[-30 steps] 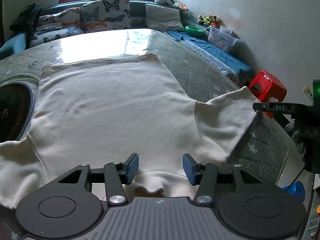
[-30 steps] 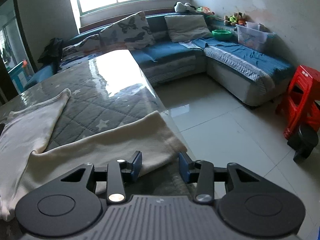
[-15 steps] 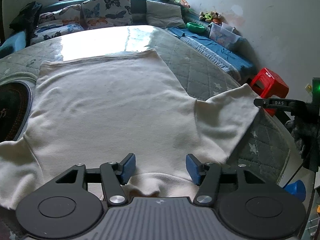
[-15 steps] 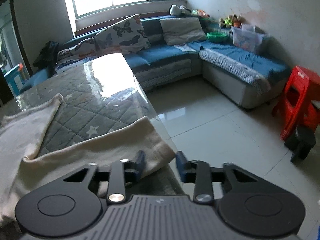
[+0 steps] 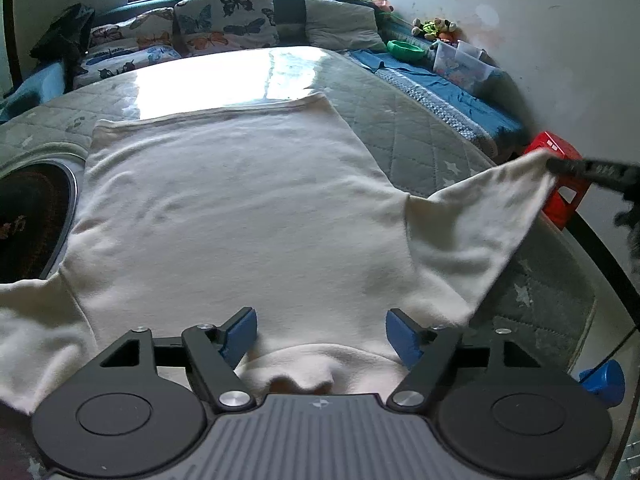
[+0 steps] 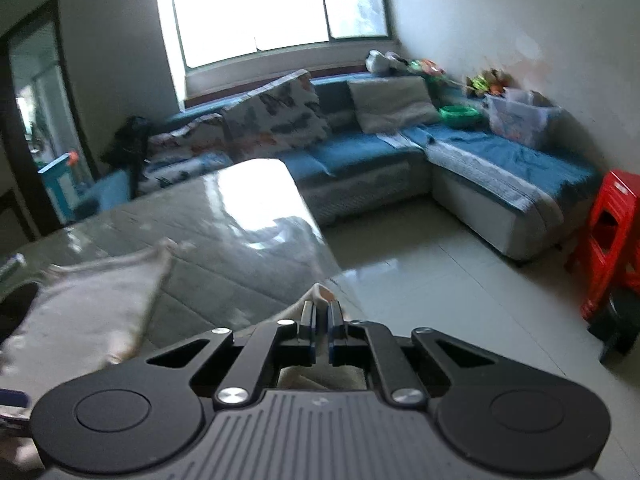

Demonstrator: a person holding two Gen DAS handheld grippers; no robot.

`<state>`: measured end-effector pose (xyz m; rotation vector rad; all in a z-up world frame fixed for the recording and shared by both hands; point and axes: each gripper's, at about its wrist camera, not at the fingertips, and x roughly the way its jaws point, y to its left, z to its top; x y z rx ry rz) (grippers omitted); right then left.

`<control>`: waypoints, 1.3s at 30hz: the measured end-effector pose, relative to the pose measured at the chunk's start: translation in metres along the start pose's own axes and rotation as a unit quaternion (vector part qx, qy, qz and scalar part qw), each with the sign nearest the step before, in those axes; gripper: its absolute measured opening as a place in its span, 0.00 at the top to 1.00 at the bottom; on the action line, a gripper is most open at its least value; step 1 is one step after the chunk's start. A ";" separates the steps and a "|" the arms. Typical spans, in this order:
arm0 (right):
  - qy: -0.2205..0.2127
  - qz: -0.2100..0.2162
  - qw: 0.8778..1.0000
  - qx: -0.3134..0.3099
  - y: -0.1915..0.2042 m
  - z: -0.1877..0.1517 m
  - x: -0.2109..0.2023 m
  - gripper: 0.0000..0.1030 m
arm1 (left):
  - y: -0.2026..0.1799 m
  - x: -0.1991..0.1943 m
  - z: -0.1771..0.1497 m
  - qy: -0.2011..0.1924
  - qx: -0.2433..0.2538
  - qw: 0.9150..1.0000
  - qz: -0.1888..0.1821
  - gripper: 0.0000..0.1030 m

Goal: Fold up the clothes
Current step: 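Grasp the sleeve cuff with the right gripper and fold it across the body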

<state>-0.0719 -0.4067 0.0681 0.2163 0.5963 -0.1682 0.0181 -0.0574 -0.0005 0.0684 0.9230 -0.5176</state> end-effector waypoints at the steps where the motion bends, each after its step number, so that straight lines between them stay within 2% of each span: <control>1: -0.006 0.009 1.000 -0.004 0.005 0.005 -0.005 0.96 | 0.000 0.000 0.000 0.000 0.000 1.000 0.001 0.27; 6: -0.026 0.062 0.997 -0.030 0.038 0.025 -0.029 0.96 | 0.009 -0.011 -0.002 -0.015 -0.008 1.000 0.006 0.25; 11: -0.034 0.124 0.988 -0.082 0.094 0.043 -0.043 0.96 | 0.032 -0.034 -0.002 -0.050 -0.035 0.998 0.020 0.23; 19: -0.022 0.222 0.962 -0.160 0.204 0.056 -0.039 0.96 | 0.090 -0.065 -0.018 -0.084 -0.105 0.990 0.053 0.22; 23: -0.007 0.263 0.946 -0.189 0.259 0.049 -0.028 0.96 | 0.109 -0.074 -0.029 -0.086 -0.129 0.986 0.062 0.22; 27: 0.021 0.289 0.934 -0.209 0.299 0.029 -0.017 0.96 | 0.119 -0.080 -0.039 -0.088 -0.143 0.984 0.064 0.22; 29: 0.046 0.304 0.927 -0.213 0.310 0.019 -0.007 0.95 | 0.122 -0.082 -0.043 -0.087 -0.146 0.983 0.064 0.22; 31: 0.057 0.307 0.925 -0.217 0.315 0.010 -0.004 0.90 | 0.123 -0.083 -0.046 -0.087 -0.147 0.983 0.065 0.22; 34: 0.065 0.308 0.922 -0.224 0.311 0.007 -0.006 0.89 | 0.125 -0.084 -0.048 -0.086 -0.149 0.983 0.068 0.22; 39: 0.078 0.260 0.930 -0.246 0.277 -0.001 -0.002 0.89 | 0.124 -0.084 -0.046 -0.090 -0.148 0.983 0.068 0.24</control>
